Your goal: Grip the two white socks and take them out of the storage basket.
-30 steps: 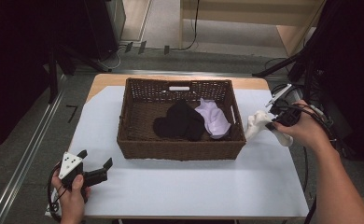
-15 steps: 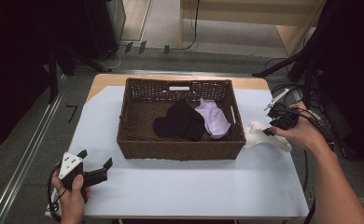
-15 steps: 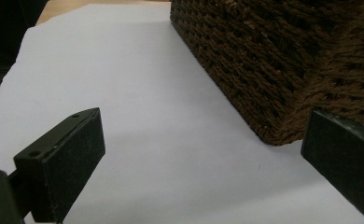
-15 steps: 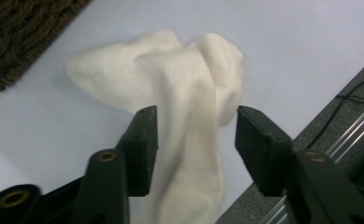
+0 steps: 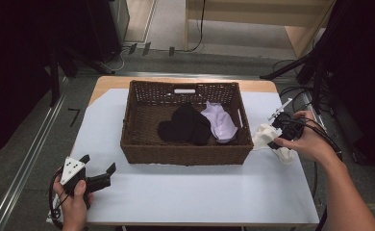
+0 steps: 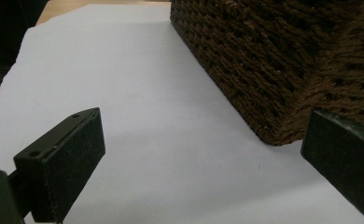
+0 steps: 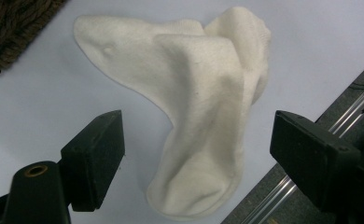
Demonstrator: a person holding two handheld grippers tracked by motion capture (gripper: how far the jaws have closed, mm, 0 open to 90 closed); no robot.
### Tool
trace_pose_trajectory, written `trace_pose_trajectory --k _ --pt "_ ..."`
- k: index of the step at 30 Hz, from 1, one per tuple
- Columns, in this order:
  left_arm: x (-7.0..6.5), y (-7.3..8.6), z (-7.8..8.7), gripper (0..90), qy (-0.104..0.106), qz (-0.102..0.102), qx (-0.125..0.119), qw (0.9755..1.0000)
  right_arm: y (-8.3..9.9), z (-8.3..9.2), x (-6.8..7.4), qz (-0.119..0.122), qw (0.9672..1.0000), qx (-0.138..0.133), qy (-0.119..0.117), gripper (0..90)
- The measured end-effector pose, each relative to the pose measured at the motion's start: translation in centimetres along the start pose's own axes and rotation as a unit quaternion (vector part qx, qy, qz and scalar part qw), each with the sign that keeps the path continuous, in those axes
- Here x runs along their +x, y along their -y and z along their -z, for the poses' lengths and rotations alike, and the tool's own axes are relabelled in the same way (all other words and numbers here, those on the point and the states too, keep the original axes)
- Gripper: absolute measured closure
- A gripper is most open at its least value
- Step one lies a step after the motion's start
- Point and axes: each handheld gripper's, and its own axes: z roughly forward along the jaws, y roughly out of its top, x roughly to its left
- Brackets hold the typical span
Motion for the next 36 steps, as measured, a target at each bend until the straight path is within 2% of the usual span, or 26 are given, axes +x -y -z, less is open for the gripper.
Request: trace_pose_trajectory --k 6,9,11,12,16,18,23,24,25,30,31,34,35,36 --pt "0.0 0.0 0.0 0.4 0.0 0.0 0.0 1.0 1.0 -0.2 0.9 -0.011 0.9999 -0.012 -0.001 14.3" --pt "0.0 0.0 0.0 0.4 0.0 0.0 -0.001 1.0 1.9 -0.5 1.6 -0.019 0.9994 -0.03 0.004 13.3" --pt "0.0 0.0 0.0 0.4 0.0 0.0 -0.001 1.0 3.2 -0.8 2.2 -0.038 0.9984 -0.041 0.007 12.9" --pt "0.0 0.0 0.0 0.4 0.0 0.0 -0.001 1.0 3.2 -0.8 2.2 -0.038 0.9984 -0.041 0.007 12.9" --pt "0.1 0.0 0.0 0.4 -0.001 0.0 0.0 1.0 5.3 -1.3 3.1 -0.065 0.9956 -0.068 0.005 13.0" --pt "0.0 0.0 0.0 0.4 -0.001 0.001 0.001 1.0 5.7 -1.4 3.2 -0.066 0.9951 -0.073 0.005 13.0" --pt "0.0 0.0 0.0 0.4 -0.002 0.001 0.0 1.0 7.6 -1.7 4.3 -0.075 0.9914 -0.107 0.009 13.1" --pt "0.0 0.0 0.0 0.4 -0.002 0.0 0.0 1.0 8.3 -1.8 4.8 -0.082 0.9889 -0.124 0.011 13.1" --pt "0.0 0.0 0.0 0.4 -0.002 0.001 -0.001 1.0 8.3 -1.8 4.8 -0.082 0.9889 -0.124 0.011 13.1" --pt "0.0 0.0 0.1 0.4 -0.003 0.001 -0.001 1.0 10.2 -2.1 6.1 -0.098 0.9806 -0.17 0.004 12.7" --pt "0.0 0.0 0.1 0.4 -0.003 0.001 -0.001 1.0 10.2 -2.1 6.1 -0.098 0.9806 -0.17 0.004 12.7" --pt "0.0 0.0 0.1 0.4 -0.003 0.002 -0.001 1.0 11.1 -2.3 6.7 -0.108 0.9764 -0.187 0.004 12.5" --pt "0.0 0.0 0.1 0.4 -0.003 0.001 -0.001 1.0 11.5 -2.4 6.9 -0.115 0.9737 -0.197 0.003 12.5" --pt "0.0 0.0 0.1 0.4 -0.003 0.002 -0.001 1.0 12.4 -2.6 7.2 -0.13 0.967 -0.219 0.001 12.4"
